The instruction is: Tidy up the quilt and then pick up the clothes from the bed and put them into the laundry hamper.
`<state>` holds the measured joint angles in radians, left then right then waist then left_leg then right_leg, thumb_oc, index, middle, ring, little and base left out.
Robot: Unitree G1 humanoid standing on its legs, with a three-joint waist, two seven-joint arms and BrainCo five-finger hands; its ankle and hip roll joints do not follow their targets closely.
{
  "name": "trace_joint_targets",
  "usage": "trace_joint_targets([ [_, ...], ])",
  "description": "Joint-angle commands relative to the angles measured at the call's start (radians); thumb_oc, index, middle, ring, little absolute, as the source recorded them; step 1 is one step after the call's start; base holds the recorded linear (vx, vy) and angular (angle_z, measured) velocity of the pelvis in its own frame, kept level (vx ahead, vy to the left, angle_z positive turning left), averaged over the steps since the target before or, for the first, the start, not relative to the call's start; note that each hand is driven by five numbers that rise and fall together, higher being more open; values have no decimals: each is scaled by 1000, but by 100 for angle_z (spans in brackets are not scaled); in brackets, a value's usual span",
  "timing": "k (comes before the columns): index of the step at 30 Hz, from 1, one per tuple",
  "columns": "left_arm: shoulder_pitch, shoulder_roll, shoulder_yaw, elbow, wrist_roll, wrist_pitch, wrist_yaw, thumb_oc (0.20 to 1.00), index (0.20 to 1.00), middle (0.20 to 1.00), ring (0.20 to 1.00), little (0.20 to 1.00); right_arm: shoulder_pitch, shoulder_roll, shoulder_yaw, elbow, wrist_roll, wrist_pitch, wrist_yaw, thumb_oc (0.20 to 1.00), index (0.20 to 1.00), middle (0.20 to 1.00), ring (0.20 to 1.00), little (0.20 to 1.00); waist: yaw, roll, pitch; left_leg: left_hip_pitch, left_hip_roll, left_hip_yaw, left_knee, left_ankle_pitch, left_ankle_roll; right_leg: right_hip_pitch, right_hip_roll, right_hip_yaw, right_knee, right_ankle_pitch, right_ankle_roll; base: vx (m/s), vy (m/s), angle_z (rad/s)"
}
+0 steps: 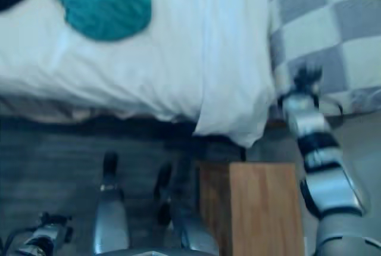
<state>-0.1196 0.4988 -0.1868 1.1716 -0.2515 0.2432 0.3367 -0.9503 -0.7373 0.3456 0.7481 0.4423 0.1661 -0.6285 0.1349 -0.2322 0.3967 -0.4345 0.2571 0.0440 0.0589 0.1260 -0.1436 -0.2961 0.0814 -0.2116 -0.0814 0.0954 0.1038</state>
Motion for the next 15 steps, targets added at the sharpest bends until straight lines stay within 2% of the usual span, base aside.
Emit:
trace_joint_targets([
  [1,62,69,-7,24,-27,-44,-36,1000,1000,1000,1000,1000,-69,-46,10,-33,12,-40,-45,200,200,200,200,200,63,-32,82,48,-17,-45,27,-38,28,106,-107,43,28,24,65,-30,-12,24],
  [7,78,68,-21,25,-9,-104,-50,1000,1000,1000,1000,1000,-123,-31,24,-35,33,-35,-78,200,200,200,200,200,68,-25,104,-6,-16,-58,65,-41,25,58,-112,28,68,10,53,-8,-15,28],
  [13,93,59,-32,18,-22,-128,-48,1000,1000,1000,1000,1000,-111,10,15,-19,2,48,-82,200,200,200,200,200,65,-14,123,-60,-25,-72,123,-53,30,14,-119,34,110,-1,45,-9,-8,15],
  [15,98,58,-32,15,-21,-135,-51,1000,1000,1000,1000,1000,-101,14,14,-12,-2,56,-85,200,200,200,200,200,64,-9,123,-67,-28,-73,125,-54,32,9,-120,36,112,-2,45,-47,38,-3],
])
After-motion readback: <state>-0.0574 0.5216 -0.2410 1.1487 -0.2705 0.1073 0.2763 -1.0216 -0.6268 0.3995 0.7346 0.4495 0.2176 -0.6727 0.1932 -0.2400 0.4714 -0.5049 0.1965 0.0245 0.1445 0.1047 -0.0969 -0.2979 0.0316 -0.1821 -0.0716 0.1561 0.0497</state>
